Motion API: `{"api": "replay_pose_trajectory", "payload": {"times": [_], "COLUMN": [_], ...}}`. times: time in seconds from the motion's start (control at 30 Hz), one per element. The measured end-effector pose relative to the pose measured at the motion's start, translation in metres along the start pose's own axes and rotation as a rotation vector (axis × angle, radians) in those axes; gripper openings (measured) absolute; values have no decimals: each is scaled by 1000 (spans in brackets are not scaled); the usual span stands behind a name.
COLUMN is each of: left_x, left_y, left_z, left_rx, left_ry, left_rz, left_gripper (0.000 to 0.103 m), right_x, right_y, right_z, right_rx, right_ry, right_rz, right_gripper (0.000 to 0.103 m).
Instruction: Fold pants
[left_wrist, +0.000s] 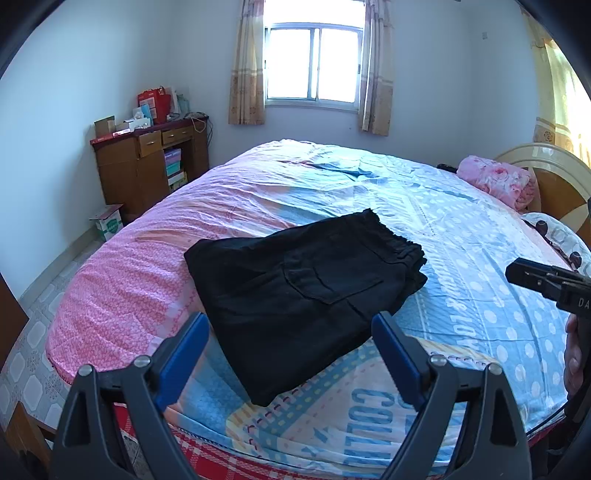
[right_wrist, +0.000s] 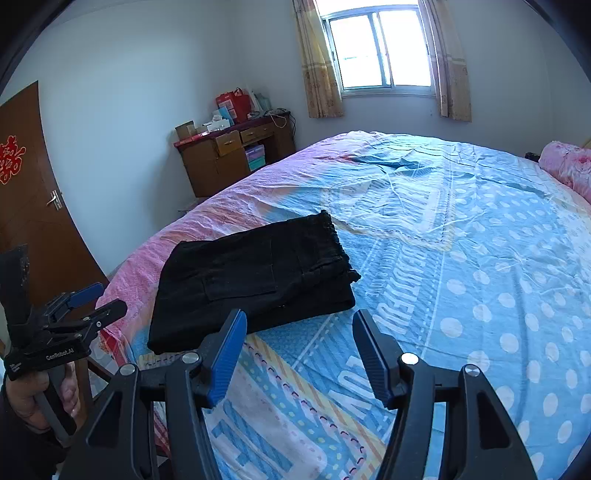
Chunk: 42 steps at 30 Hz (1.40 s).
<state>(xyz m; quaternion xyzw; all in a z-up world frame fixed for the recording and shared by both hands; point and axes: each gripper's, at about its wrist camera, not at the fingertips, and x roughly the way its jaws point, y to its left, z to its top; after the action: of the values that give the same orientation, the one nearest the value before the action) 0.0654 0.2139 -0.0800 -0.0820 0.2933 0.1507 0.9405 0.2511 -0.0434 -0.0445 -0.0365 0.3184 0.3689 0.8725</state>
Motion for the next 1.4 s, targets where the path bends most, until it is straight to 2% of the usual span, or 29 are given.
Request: {"api": "replay_pose_trajectory", "payload": {"times": [0.37, 0.5, 0.6, 0.83, 1.07, 1.23, 1.4], "left_x": [-2, -7, -12, -23, -23, -22, -20], "left_y": [-6, -8, -9, -8, -5, -4, -7], "left_z": [0, 3, 7, 13, 14, 13, 11], "left_rx": [22, 36, 40, 27, 11, 6, 17], "left_ry": [6, -12, -24, -63, -60, -60, -53], "left_rz": [-13, 13, -3, 13, 15, 28, 8], "left_gripper": [93, 102, 103, 103, 103, 103, 103], "right_x": [-2, -8, -15, -20, -29, -28, -26], "right_y": [0, 2, 6, 12, 19, 22, 25], "right_z": [-3, -1, 1, 4, 8, 5, 2], "right_rx": [-2, -7, -25, -34, -47, -54, -59], "right_ry": [0, -24, -52, -62, -90, -79, -67], "right_rz": [5, 1, -11, -3, 10, 11, 14], "right_gripper": [62, 62, 62, 62, 62, 62, 62]}}
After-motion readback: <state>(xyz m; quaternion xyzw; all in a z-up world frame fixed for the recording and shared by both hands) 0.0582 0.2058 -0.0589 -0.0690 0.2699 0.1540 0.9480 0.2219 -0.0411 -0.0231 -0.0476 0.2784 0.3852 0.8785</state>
